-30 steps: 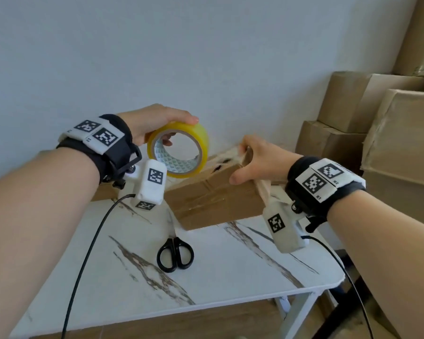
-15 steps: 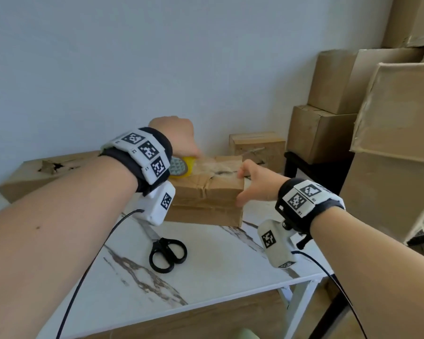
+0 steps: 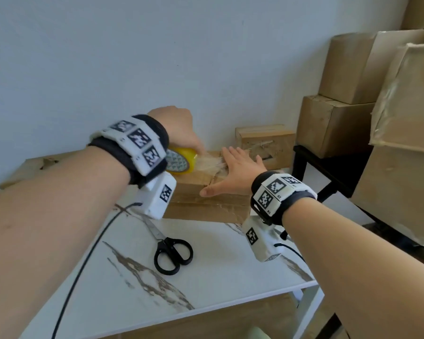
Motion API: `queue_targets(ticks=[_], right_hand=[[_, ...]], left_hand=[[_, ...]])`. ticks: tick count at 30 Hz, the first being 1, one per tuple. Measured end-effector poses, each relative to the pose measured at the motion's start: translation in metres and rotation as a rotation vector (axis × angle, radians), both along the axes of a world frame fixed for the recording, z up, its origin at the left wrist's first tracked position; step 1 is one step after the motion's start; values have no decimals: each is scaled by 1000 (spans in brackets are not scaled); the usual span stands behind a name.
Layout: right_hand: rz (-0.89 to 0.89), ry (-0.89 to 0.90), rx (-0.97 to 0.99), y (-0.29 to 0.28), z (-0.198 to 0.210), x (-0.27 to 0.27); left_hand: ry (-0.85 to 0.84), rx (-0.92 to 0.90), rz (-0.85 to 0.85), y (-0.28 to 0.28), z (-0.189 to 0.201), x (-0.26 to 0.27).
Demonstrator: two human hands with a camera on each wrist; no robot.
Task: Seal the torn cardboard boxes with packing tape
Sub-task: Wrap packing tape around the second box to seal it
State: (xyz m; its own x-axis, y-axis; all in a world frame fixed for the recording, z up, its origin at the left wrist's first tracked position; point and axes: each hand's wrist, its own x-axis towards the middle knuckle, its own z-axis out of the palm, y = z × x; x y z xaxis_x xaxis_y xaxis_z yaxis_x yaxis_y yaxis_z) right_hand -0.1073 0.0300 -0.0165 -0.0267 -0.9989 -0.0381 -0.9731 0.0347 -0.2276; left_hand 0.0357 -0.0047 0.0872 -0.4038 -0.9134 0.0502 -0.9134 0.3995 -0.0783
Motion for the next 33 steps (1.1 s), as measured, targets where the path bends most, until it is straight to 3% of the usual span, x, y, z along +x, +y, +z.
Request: queue_targets(ticks=[5, 9, 14, 18, 23, 27, 33], right_hand=[[-10, -31, -20, 0, -2, -1], [-25, -36, 6, 3, 1, 0], [-31, -5, 45, 3, 2, 1], [-34, 22, 62, 2, 0, 2], [-39, -1, 82, 5, 2, 3], [-58, -105, 63, 4, 2, 2], [-87, -58, 78, -5, 1, 3]], left_hand=[[279, 254, -31, -17, 10, 41], [443, 201, -73, -22, 5, 43], [97, -100, 17, -33, 6, 55], [23, -108, 93, -42, -12, 54], [-194, -182, 130, -40, -20, 34], [-294, -216, 130, -37, -25, 27], [-444, -284, 42, -26, -35, 21]])
